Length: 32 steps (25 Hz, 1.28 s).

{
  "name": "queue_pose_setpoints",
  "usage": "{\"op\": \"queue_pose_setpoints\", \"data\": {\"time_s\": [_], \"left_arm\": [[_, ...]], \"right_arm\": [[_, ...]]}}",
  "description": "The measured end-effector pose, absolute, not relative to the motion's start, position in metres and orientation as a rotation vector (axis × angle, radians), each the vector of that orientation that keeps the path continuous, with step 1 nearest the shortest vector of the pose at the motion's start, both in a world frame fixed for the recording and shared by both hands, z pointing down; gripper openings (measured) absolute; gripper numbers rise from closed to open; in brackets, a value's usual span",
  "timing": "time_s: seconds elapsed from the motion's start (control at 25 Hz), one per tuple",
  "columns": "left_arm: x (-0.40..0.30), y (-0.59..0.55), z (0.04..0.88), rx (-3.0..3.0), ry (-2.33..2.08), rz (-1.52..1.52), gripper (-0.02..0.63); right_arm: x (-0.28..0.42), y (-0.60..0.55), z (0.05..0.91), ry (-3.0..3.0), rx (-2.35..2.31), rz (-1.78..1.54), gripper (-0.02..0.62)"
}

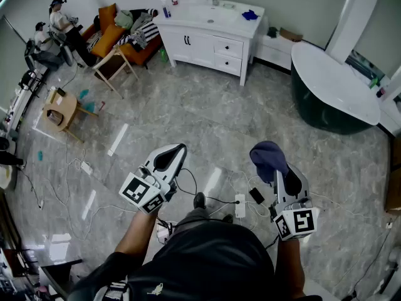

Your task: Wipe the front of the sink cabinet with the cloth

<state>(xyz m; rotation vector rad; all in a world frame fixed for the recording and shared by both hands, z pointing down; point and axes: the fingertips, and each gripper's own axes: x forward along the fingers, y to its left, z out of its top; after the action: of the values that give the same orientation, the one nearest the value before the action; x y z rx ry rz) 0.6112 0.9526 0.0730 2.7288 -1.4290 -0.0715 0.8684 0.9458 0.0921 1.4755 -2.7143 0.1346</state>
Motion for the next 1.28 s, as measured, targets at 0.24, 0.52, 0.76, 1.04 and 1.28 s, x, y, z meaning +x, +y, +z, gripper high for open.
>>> {"op": "queue_pose_setpoints", "data": {"time_s": [0.24, 0.52, 0.76, 1.04, 1.28], "left_arm": [[0.629, 0.969, 0.076, 2.716, -1.446, -0.046, 0.003], [0.626, 0.981, 0.081, 2.706, -1.463, -0.028, 0.003], [0.600, 0.971, 0.089, 2.673, -1.482, -0.045, 0.003], [0.530, 0.943, 0.101, 2.642, -1.499, -0.105, 0.003], [0.463, 0.917, 0.104, 2.625, -1.499, -0.144, 0.003]], "right_arm": [[0.889, 0.957, 0.103, -2.740, 1.462, 0.169, 0.046], [0.883, 0.961, 0.116, -2.746, 1.444, 0.219, 0.046], [0.865, 0.950, 0.117, -2.760, 1.434, 0.284, 0.046], [0.810, 0.922, 0.113, -2.736, 1.458, 0.297, 0.047], [0.744, 0.896, 0.102, -2.688, 1.454, 0.263, 0.048]]}}
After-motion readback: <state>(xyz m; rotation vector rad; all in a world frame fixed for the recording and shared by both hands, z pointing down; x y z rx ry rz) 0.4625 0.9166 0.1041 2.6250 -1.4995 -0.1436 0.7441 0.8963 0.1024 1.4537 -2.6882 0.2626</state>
